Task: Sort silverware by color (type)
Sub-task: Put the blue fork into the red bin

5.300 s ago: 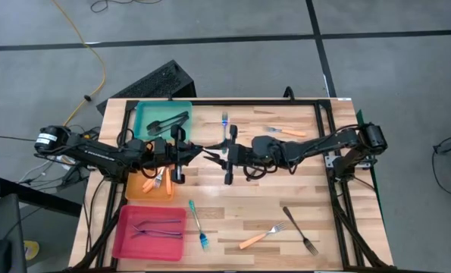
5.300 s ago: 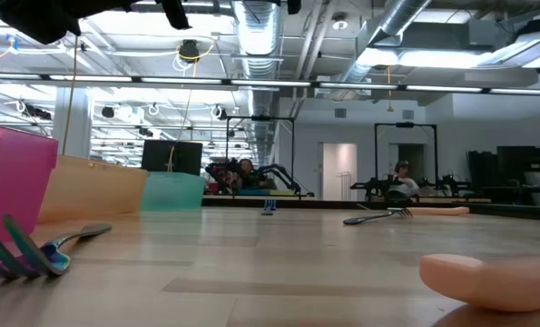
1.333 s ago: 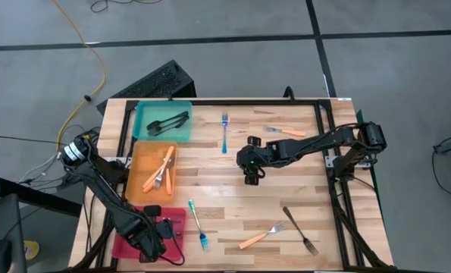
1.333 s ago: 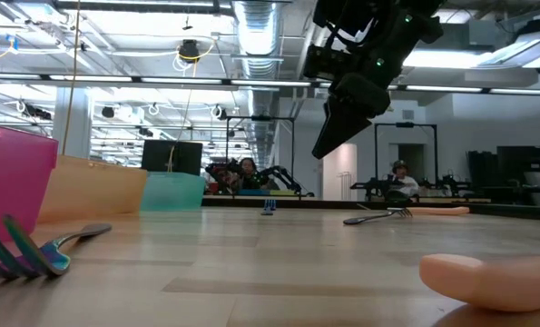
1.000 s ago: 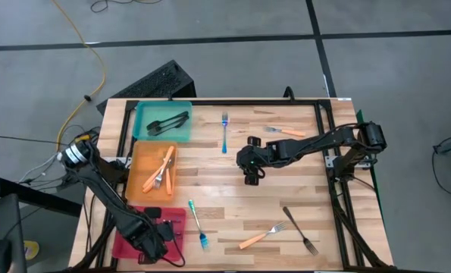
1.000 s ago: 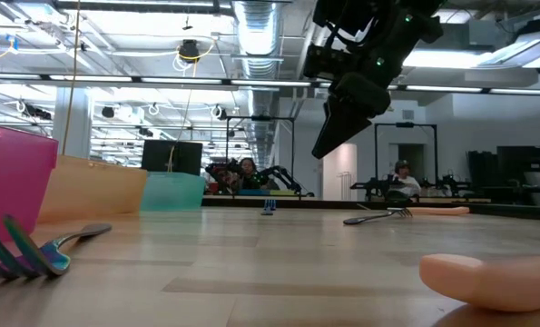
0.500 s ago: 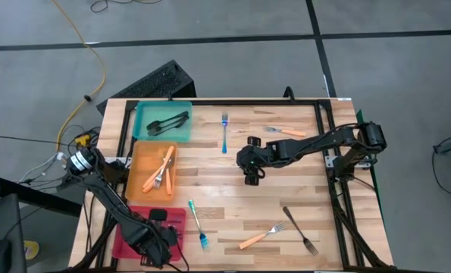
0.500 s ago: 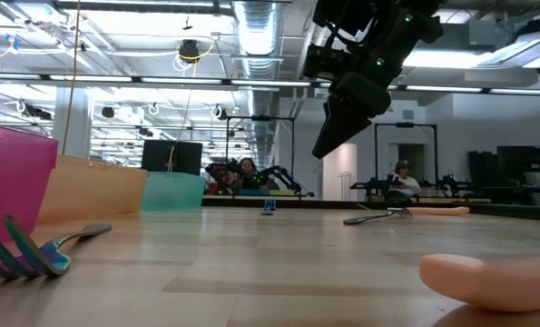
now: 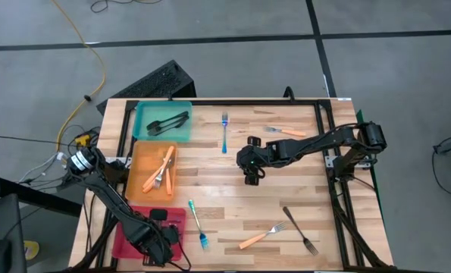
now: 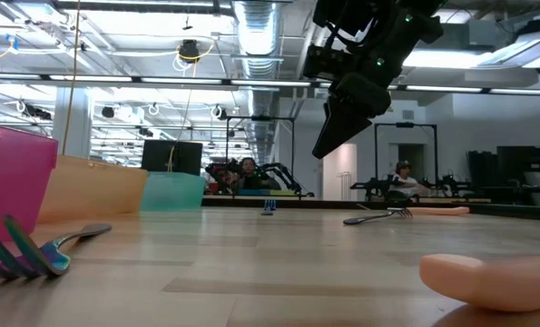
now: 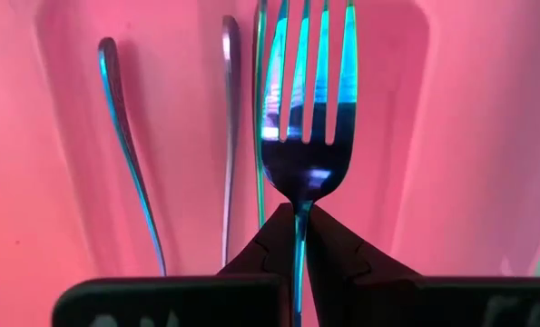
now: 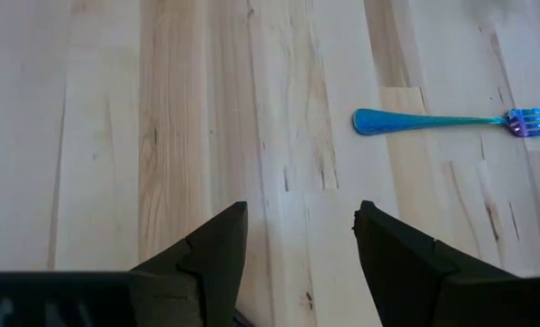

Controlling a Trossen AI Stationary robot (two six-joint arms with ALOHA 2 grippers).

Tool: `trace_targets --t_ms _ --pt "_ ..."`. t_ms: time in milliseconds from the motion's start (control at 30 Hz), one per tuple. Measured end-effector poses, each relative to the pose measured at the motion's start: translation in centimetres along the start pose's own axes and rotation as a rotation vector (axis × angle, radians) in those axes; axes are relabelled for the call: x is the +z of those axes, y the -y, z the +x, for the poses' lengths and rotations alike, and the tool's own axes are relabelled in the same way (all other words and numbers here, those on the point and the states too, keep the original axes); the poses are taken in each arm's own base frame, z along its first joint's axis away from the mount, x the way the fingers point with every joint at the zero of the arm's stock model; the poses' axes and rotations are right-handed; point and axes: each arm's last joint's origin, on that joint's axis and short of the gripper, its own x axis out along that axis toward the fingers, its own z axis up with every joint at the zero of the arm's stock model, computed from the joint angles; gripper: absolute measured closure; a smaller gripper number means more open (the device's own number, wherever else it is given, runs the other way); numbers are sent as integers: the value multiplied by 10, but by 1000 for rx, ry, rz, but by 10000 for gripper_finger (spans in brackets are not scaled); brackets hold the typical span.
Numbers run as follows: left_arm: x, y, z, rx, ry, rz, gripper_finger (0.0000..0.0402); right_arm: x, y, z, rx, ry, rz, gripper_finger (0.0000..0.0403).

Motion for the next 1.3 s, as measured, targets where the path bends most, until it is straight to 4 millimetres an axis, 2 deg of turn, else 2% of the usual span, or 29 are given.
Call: trace_targets --t_ms 333,733,967,1133,1300 --pt "1 -9 -1 1 -91 -84 401 0 0 0 0 -1 0 180" --pt "4 -5 0 -43 -62 -56 401 0 0 0 0 -3 -2 180" --pt "7 2 23 -50 -195 -6 401 -1 0 0 -1 -8 -3 180" --pt "14 8 21 -1 -176 58 401 -2 0 0 -1 -18 -8 180" --pt "16 7 21 27 -141 48 401 -2 0 0 -1 -22 -8 180"
